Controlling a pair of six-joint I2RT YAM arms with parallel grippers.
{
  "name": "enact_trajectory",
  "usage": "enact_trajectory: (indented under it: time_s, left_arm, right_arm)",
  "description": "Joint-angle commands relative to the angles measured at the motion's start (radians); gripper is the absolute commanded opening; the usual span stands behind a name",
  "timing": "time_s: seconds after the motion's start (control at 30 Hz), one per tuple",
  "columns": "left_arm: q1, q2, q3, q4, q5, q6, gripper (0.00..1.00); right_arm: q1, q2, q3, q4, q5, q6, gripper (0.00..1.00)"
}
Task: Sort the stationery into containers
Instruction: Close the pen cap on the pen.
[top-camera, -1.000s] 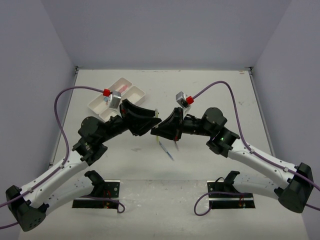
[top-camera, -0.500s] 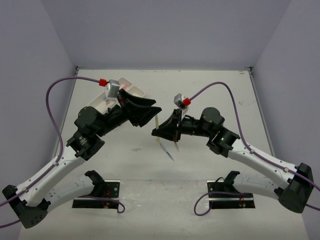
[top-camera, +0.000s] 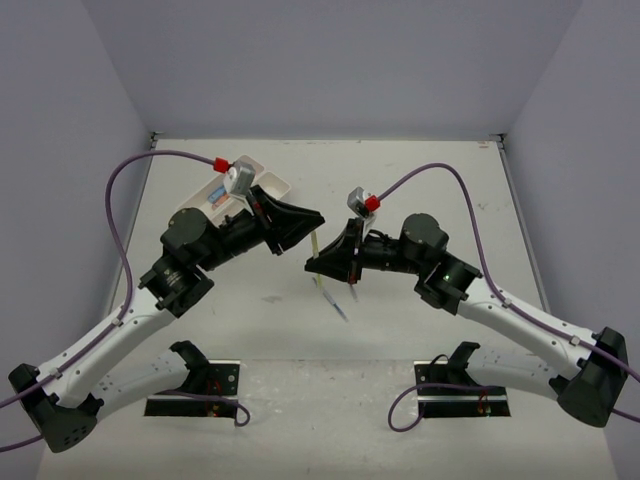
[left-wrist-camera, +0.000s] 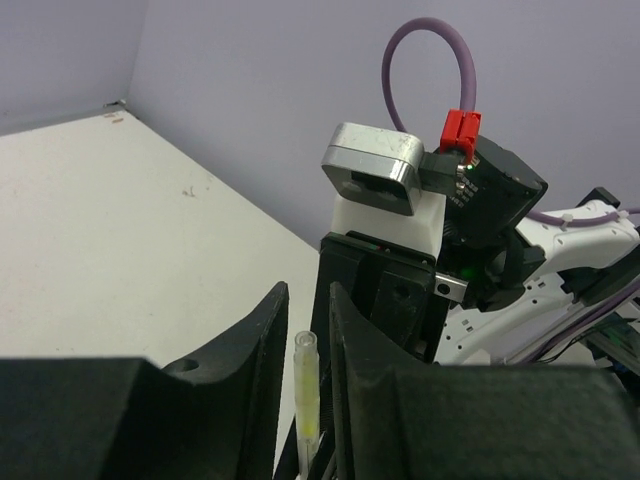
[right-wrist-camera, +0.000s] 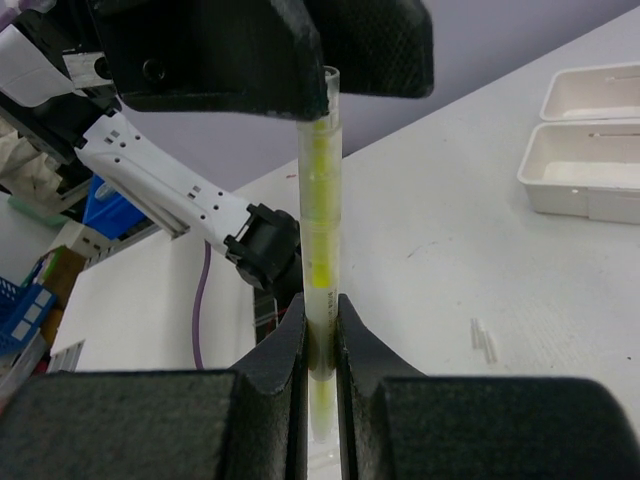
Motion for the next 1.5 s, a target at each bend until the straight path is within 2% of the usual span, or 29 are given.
enact_trajectory:
  time_s: [0.0,0.17,0.23,0.5,0.67,0.77,0.97,1.13,1.23,1.37,1.47]
  left_arm:
    - [0.004,-0.009,-0.022,0.04,0.069,-0.015,0.13]
    - [0.004,-0.009,-0.053,0.055,0.108,-0.024,0.09]
    - [0.004,-0.007,-0.071,0.061,0.118,-0.025,0.0]
    - [0.004,-0.011,-0.122,0.049,0.141,-0.021,0.0]
    - [-0.002,-0.06,-0.252,0.111,0.168,-0.077,0.0]
    - [-0.023,-0.071,-0.332,0.19,0.175,-0.134,0.0]
    - [-0.085,-0.076,-0.381,0.227,0.156,-0.158,0.0]
    - [-0.086,-0.087,-0.377,0.207,0.137,-0.147,0.0]
    - [-0.084,-0.103,-0.243,0.02,0.029,-0.043,0.0]
    - [-0.083,-0.092,-0.093,-0.106,-0.046,0.036,0.0]
    - [-0.08,-0.08,-0.03,-0.138,-0.076,0.067,0.33]
  right_arm:
    - [0.002,-0.017,0.067,-0.004,0.043,-0.005,0.0]
    - [-0.002,-0.01,0.096,-0.024,0.044,0.001,0.0]
    - [-0.005,-0.005,0.12,-0.042,0.054,-0.005,0.0]
    - [-0.066,0.023,0.21,-0.066,0.098,0.01,0.0]
    - [-0.153,0.112,0.38,-0.076,0.056,0.036,0.0]
    - [-0.161,0.179,0.478,-0.102,0.037,0.026,0.0]
    - [-0.181,0.257,0.585,-0.105,0.058,0.035,0.0]
    - [-0.188,0.274,0.567,-0.085,0.052,0.026,0.0]
    - [-0.186,0.237,0.426,-0.001,-0.04,0.033,0.0]
    - [-0.179,0.175,0.268,0.052,-0.089,0.035,0.0]
    - [-0.162,0.15,0.231,0.05,-0.126,0.013,0.0]
